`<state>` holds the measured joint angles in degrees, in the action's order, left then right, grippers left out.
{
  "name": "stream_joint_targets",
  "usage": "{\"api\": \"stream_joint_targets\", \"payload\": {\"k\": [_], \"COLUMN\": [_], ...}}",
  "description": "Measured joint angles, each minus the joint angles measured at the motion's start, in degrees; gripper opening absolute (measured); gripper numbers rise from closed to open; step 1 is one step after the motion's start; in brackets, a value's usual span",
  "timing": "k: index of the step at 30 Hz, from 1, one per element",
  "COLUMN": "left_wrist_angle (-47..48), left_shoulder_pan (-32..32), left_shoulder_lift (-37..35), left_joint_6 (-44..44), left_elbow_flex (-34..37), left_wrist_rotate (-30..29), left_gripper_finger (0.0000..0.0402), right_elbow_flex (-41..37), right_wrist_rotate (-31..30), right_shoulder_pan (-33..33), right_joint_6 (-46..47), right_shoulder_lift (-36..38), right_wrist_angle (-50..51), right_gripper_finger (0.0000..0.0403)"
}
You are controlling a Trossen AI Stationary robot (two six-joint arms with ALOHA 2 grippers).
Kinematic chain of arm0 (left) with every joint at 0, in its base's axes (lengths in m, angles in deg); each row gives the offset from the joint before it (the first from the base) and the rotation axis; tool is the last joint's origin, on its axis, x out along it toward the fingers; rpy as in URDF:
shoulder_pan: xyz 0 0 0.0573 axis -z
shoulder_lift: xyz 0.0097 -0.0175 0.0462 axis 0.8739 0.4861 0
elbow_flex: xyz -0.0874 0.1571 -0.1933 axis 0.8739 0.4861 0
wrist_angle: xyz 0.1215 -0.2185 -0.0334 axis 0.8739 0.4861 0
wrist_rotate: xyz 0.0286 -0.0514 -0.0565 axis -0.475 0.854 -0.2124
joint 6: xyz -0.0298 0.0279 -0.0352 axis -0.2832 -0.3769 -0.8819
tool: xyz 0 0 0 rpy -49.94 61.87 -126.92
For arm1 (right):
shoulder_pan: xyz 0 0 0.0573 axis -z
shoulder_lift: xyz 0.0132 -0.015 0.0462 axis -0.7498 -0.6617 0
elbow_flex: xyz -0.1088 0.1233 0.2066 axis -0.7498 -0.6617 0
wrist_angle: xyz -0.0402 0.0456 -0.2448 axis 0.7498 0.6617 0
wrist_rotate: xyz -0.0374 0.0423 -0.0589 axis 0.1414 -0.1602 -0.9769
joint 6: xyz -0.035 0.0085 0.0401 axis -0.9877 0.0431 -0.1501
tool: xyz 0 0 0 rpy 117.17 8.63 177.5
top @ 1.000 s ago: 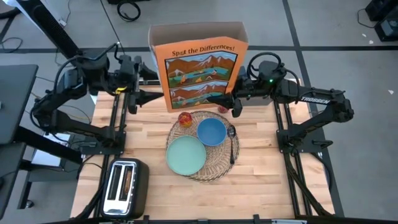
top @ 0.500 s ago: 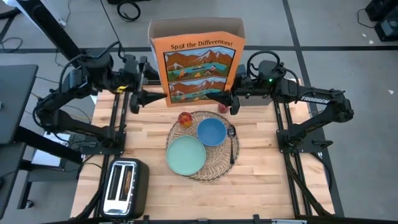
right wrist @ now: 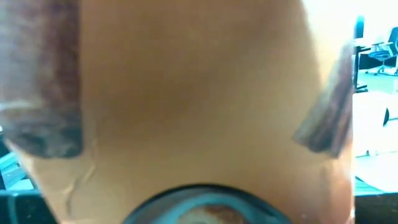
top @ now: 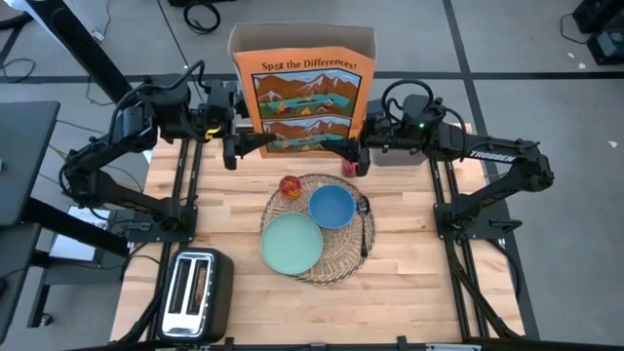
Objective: Arrange a breakfast setting
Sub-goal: Pour the cereal from the orange cereal box into the blue bowl
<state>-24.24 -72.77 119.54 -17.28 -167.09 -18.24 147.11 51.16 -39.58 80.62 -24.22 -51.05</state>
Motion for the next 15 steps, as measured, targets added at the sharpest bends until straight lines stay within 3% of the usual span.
{"api": "stream_joint_targets", "payload": {"k": [12,15], "left_wrist_angle": [-5.29,-5.42], "left_shoulder_pan": [0.06,0.09], "left_shoulder_lift": [0.59,0.65], "left_joint_6": [-0.49,-0.01], "left_elbow_flex": [0.20,0.20], "left_wrist_rotate": [-2.04,-2.54], "left_gripper_finger": [0.0315,0.0296], "right_elbow_flex": [0.08,0.10], "right_wrist_rotate": [0.74,0.96], "right_shoulder_pan": [0.02,0.02], "right_joint_6": [0.11,-0.22], "right_shoulder_lift": [0.39,0.42], "right_wrist_angle": [-1.34,-1.26], "right_gripper_finger": [0.0261,0.0261]}}
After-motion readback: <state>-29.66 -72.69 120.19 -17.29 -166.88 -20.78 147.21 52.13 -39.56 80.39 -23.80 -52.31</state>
